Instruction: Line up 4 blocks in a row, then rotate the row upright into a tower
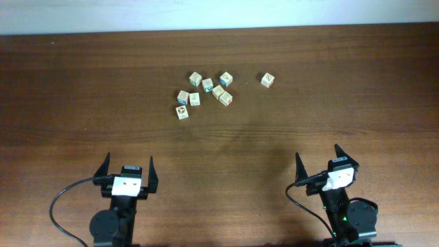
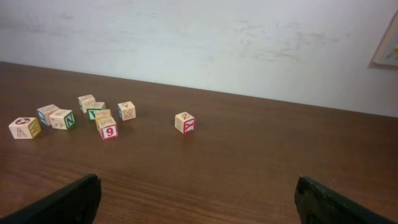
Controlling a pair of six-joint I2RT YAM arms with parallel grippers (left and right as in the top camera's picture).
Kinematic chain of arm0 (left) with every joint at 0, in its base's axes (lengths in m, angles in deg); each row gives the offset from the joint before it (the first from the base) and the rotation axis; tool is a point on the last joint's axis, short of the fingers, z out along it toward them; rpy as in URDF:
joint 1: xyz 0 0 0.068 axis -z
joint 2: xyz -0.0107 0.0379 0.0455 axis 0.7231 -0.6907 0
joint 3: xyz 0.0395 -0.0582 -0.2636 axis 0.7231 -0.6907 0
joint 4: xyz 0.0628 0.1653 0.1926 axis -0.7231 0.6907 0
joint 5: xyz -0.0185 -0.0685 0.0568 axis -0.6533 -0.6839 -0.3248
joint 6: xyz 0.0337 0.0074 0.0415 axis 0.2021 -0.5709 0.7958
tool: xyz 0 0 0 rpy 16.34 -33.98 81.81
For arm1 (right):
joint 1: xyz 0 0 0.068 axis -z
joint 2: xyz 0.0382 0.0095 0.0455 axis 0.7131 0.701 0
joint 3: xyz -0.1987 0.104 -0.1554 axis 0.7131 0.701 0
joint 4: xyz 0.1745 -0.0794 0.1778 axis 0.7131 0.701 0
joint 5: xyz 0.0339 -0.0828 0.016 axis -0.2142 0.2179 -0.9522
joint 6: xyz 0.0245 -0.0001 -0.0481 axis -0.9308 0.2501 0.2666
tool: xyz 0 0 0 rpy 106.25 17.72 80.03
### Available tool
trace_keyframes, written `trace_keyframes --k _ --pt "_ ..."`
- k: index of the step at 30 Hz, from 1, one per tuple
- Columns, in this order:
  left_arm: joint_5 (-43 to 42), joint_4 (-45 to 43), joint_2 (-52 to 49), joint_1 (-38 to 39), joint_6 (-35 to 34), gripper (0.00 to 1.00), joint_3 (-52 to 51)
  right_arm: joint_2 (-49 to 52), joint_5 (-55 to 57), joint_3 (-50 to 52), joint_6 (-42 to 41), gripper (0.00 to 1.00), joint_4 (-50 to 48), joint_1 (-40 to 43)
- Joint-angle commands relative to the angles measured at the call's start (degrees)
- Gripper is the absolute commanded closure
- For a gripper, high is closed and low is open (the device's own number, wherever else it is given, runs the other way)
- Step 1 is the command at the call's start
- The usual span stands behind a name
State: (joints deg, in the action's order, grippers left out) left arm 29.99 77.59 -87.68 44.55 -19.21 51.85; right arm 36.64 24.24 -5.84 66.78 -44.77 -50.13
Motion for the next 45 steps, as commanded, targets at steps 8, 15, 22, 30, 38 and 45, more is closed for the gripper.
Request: trace_keyframes --k 8,15,22,30,38,45 --pt "1.0 -0.1 0.6 -0.3 0.9 0.01 -0.5 -0.2 0.9 0.5 0.0 0.02 0.0 0.6" --pt "0.6 -0.1 0.5 -0.3 0.4 0.01 -0.5 -0.2 -0.4 0.5 0.0 0.02 -1.8 0.5" --pt "0.5 -0.3 -1.7 -0.3 0.4 0.01 -0.5 -0.2 -2.3 0.5 -0.1 0.01 -2.9 0.5" --pt "-8.7 -1.4 -6.8 -0.3 -4.1 0.01 7.1 0.2 -9.6 -3.3 -5.7 0.01 -2.6 0.5" --pt "-13.1 22.7 -46.7 -0.3 -4.1 0.01 48.0 23.0 -11.7 -22.8 -5.6 0.01 1.2 0.5" --pt "-16.6 44.8 -69.4 -0.3 -4.1 0.01 73.2 65.3 -14.8 -66.9 9.3 0.02 35.6 0.5"
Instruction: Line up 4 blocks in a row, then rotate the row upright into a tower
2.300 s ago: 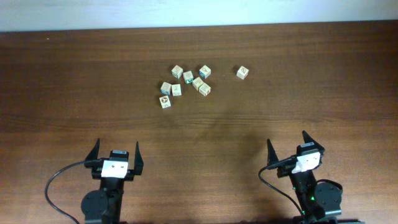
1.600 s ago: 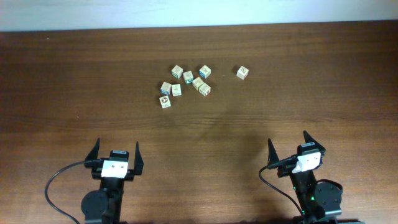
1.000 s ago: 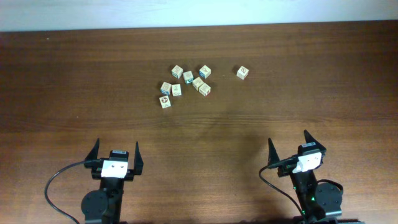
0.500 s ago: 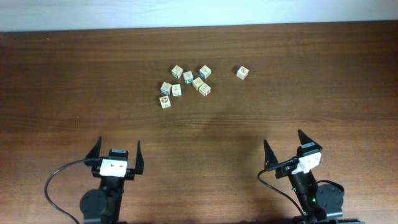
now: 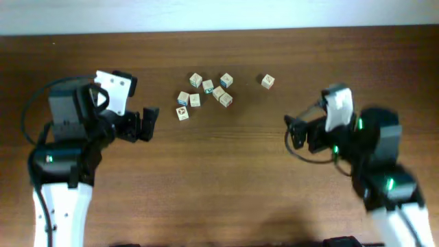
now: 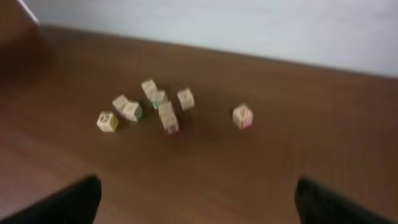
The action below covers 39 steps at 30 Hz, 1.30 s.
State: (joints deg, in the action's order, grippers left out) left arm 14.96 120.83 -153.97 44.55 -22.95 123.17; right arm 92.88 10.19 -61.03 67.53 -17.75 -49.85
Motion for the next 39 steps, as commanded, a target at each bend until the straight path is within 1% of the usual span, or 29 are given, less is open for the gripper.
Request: trace_keyframes --k 1,2,3,4,5,6,7,9,10,11,14,17,19,21,24,25,26,27,28,29,32,33,34,37,38,39 --pt "-1.6 2.5 -3.9 -0.3 -0.4 0.01 1.9 16.6 -0.7 -20.0 10.0 0.01 16.6 0.3" --pt "-3.7 3.4 -4.7 -0.3 -0.4 0.01 1.9 25.4 -1.3 -28.5 9.9 0.02 23.2 0.3" --pt "-6.5 2.7 -4.8 -0.3 -0.4 0.01 1.9 28.9 -3.0 -30.3 7.7 0.01 22.4 0.3" --pt "-6.4 2.7 -4.8 -0.3 -0.3 0.01 1.9 32.7 -8.6 -30.4 7.8 0.01 19.4 0.2" --pt "-3.8 2.2 -4.9 -0.3 -0.5 0.01 1.9 35.3 -10.5 -30.5 7.7 0.03 16.8 -0.5" --pt "0.4 1.0 -5.4 -0.3 -5.1 0.01 1.9 37.1 -8.9 -30.5 6.8 0.05 15.2 -2.1" --pt "7.2 0.0 -6.5 -0.3 -11.2 0.01 1.9 39.3 -3.7 -30.5 4.5 0.07 12.8 -4.9" --pt "13.1 -2.0 -10.5 -0.3 -13.9 0.01 2.6 43.7 6.9 -30.5 3.1 0.12 6.9 -12.2" --pt "17.0 -2.1 -13.0 -0.3 -15.9 0.01 3.3 46.8 10.6 -30.5 2.1 0.21 2.2 -16.2" --pt "20.2 -2.7 -14.9 -0.3 -17.2 0.01 3.4 49.5 11.8 -30.4 1.8 0.27 -1.2 -18.8" --pt "20.2 -3.3 -16.4 -0.3 -17.1 0.01 3.4 58.2 12.3 -30.4 1.6 0.28 -8.7 -22.8" --pt "20.1 -3.3 -16.4 -0.3 -17.1 0.01 3.4 64.6 12.7 -30.4 0.7 0.3 -13.3 -22.9" --pt "20.2 -3.3 -16.4 -0.3 -17.1 0.01 3.4 67.0 16.6 -30.4 0.7 0.3 -15.4 -22.9" --pt "20.2 -3.3 -16.4 -0.3 -17.1 0.01 3.4 68.0 18.7 -30.4 0.7 0.3 -17.2 -22.9" --pt "20.2 -3.2 -16.4 -0.3 -17.1 0.01 3.4 69.7 18.9 -30.4 0.7 0.35 -18.3 -22.6" --pt "20.2 -3.2 -16.4 -0.3 -17.1 0.01 3.4 69.9 18.9 -30.4 0.6 0.42 -18.6 -22.6" --pt "20.2 -3.3 -16.4 -0.3 -17.1 0.01 3.4 69.9 18.9 -30.4 0.4 0.46 -18.7 -22.6" --pt "20.2 -3.2 -16.4 -0.3 -17.1 0.01 3.4 69.9 18.9 -30.4 -0.4 0.46 -18.7 -22.6" --pt "20.2 -3.2 -16.4 -0.3 -17.1 0.01 3.4 69.9 18.9 -30.4 -0.9 0.51 -18.7 -22.6" --pt "20.2 -3.3 -16.4 -0.3 -17.1 0.01 3.4 69.9 18.9 -30.4 -0.9 0.59 -18.7 -22.6" --pt "20.2 -3.3 -16.4 -0.3 -17.1 0.01 3.4 69.7 19.2 -30.5 -3.3 0.65 -17.1 -22.6" --pt "20.2 -3.2 -16.4 -0.3 -17.1 0.01 3.4 69.0 19.1 -30.5 -3.9 0.65 -16.0 -22.6" --pt "20.2 -3.2 -16.4 -0.3 -17.1 0.01 3.4 67.2 19.1 -30.5 -5.2 0.66 -14.6 -22.6" --pt "20.2 -3.3 -16.4 -0.3 -17.1 0.01 3.4 58.1 19.1 -30.9 -12.4 0.68 -8.7 -22.6" --pt "20.2 -3.3 -16.4 -0.3 -17.1 0.01 3.4 53.6 19.1 -30.9 -16.2 0.7 -5.1 -22.6" --pt "20.2 -3.3 -16.4 -0.3 -17.1 0.01 3.4 50.7 19.1 -30.9 -18.0 0.7 -2.2 -22.6"
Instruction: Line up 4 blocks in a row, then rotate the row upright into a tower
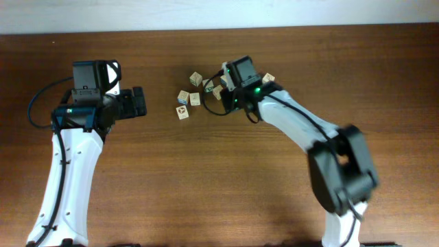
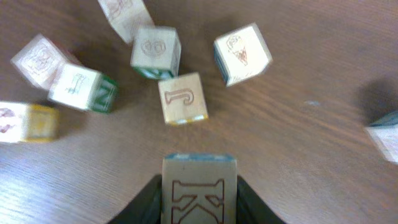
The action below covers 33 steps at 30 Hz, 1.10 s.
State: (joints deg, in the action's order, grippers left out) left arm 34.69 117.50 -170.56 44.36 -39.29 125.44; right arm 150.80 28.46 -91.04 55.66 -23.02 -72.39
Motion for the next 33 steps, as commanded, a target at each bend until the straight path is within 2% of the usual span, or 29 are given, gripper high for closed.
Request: trace_keyframes --k 1,2,4,6,10,14,16,19,20,22,25,27,29,30,31,33 --pt "0.4 0.1 0.2 -0.1 -0.8 0.01 1.1 -8.0 0.8 -0.9 -9.2 0.71 6.7 0.0" --pt "0.4 0.1 0.2 -0.1 -0.8 0.01 1.1 -7.7 0.9 -0.8 -12.4 0.75 10.7 -0.1" --pt "0.4 0.1 0.2 -0.1 -0.8 0.01 1.1 -6.1 0.4 1.3 -21.7 0.74 16.0 -0.2" --pt "0.4 0.1 0.2 -0.1 -0.8 0.01 1.1 -3.9 -0.1 6.6 -27.7 0.75 15.6 -1.2" --pt "0.4 0.1 0.2 -0.1 -0.8 0.01 1.1 -3.7 1.6 11.5 -34.5 0.74 13.0 -4.2" --pt "0.4 0.1 0.2 -0.1 -0.8 0.01 1.1 -3.6 1.9 13.5 -36.0 0.73 10.2 -4.4" --pt "0.4 0.1 0.2 -0.1 -0.8 0.01 1.1 -3.3 1.5 13.5 -35.9 0.57 10.4 -4.6" --pt "0.4 0.1 0.2 -0.1 -0.8 0.01 1.1 -3.4 1.5 13.3 -35.9 0.5 10.5 -4.6" --pt "0.4 0.1 0.2 -0.1 -0.8 0.01 1.1 -3.5 1.5 11.1 -32.4 0.45 10.8 -4.5" --pt "0.4 0.1 0.2 -0.1 -0.8 0.01 1.1 -3.6 1.5 3.4 -19.4 0.4 10.9 -3.8" --pt "0.4 0.1 0.2 -0.1 -0.8 0.01 1.1 -2.8 1.5 1.2 -3.8 0.38 -2.4 -3.5" --pt "0.4 0.1 0.2 -0.1 -0.8 0.01 1.1 1.2 1.5 1.2 -0.2 0.33 -11.3 -3.3" --pt "0.4 0.1 0.2 -0.1 -0.8 0.01 1.1 4.9 1.2 1.1 0.9 0.31 -15.4 -2.7" --pt "0.4 0.1 0.2 -0.1 -0.8 0.01 1.1 5.4 -2.4 -0.9 3.5 0.29 -14.0 -1.6" --pt "0.4 0.1 0.2 -0.1 -0.8 0.01 1.1 5.4 -2.8 -7.1 5.8 0.29 -6.7 -0.3" --pt "0.4 0.1 0.2 -0.1 -0.8 0.01 1.1 5.7 -2.2 -15.3 12.4 0.29 1.1 1.5"
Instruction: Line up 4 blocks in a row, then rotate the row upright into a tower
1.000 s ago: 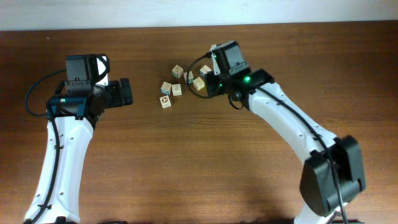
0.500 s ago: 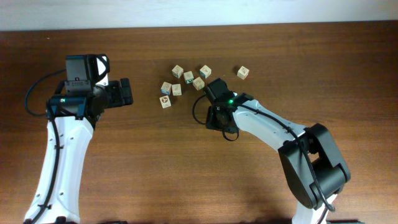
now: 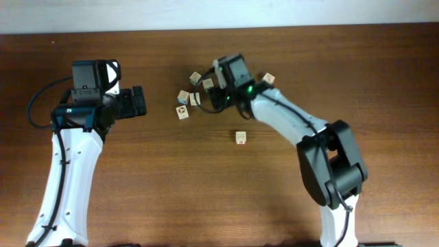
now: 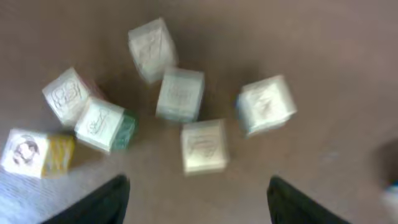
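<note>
Several small wooden letter blocks (image 3: 182,110) lie clustered at the table's far middle. One block (image 3: 241,138) sits alone nearer the front, and another (image 3: 267,79) stands apart to the right. My right gripper (image 3: 211,98) hovers over the cluster, open and empty. Its blurred wrist view shows the right gripper (image 4: 199,205) with dark fingertips (image 4: 109,200) spread wide and a pale block (image 4: 204,145) just ahead of them. The other blocks (image 4: 180,93) fan out beyond. My left gripper (image 3: 138,101) hangs open to the left of the cluster, apart from it.
The dark wooden table (image 3: 357,82) ends at a white wall along the far edge. The right arm's white links (image 3: 288,116) stretch from the front right across the table toward the cluster.
The right gripper was shut on a block marked K over the cluster; now it is open and empty. A lone block lies nearer the front where none lay before. The left arm has not moved.
Both arms began parked at the front edge with grippers open, the blocks untouched. They then stood raised on either side. Later the right gripper held a K block at the cluster, and now it is open with one block lying apart.
</note>
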Controlling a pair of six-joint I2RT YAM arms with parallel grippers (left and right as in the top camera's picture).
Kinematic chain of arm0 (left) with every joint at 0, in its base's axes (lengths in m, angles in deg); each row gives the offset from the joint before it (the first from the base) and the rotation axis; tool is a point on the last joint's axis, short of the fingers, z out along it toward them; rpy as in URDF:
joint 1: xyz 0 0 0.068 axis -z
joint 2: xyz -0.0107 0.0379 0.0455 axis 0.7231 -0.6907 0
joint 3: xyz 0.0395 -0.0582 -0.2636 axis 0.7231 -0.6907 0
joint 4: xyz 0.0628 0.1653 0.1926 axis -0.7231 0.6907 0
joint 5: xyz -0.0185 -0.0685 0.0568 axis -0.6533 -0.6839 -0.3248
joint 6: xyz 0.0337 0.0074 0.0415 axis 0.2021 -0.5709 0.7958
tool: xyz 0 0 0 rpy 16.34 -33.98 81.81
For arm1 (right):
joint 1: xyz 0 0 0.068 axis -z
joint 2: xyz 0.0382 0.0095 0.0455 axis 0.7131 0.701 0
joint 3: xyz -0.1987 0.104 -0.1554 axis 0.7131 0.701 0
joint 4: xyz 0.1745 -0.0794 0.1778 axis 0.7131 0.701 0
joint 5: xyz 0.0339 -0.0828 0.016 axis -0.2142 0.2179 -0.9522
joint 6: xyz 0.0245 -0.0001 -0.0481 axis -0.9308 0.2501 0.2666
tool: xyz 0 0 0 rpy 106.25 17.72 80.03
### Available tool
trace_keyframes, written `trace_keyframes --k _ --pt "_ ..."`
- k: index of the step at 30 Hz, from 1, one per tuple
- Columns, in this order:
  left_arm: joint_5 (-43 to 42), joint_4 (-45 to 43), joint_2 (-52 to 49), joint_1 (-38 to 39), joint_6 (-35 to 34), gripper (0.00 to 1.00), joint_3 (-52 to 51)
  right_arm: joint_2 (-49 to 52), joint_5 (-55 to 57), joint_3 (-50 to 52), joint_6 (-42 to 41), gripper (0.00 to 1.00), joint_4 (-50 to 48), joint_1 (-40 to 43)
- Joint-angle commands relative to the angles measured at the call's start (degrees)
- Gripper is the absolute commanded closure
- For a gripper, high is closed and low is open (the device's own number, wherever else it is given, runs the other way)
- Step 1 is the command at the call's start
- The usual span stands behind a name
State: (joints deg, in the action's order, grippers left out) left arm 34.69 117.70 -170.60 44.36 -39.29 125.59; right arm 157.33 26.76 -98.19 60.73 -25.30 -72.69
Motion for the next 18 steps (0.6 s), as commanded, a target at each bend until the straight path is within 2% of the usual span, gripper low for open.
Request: trace_keyframes --k 1,3,4,5,13,15,18 --pt "0.4 -0.1 0.2 -0.1 -0.8 0.01 0.9 -0.6 -0.8 -9.2 10.9 0.28 4.9 1.9" --pt "0.4 -0.1 0.2 -0.1 -0.8 0.01 0.9 2.6 -4.9 -9.2 14.2 0.29 8.6 1.3" --pt "0.4 -0.1 0.2 -0.1 -0.8 0.01 0.9 4.7 -4.6 -9.2 14.2 0.37 8.6 0.9" --pt "0.4 -0.1 0.2 -0.1 -0.8 0.01 0.9 7.0 -4.4 -9.2 13.9 0.41 7.7 0.5" --pt "0.4 -0.1 0.2 -0.1 -0.8 0.01 0.9 13.8 -4.4 -9.0 13.5 0.42 1.5 0.5" --pt "0.4 -0.1 0.2 -0.1 -0.8 0.01 0.9 14.1 -4.3 -9.0 13.1 0.54 0.9 0.6" --pt "0.4 -0.1 0.2 -0.1 -0.8 0.01 0.9 14.1 -3.1 -9.1 9.9 0.64 0.2 0.6"
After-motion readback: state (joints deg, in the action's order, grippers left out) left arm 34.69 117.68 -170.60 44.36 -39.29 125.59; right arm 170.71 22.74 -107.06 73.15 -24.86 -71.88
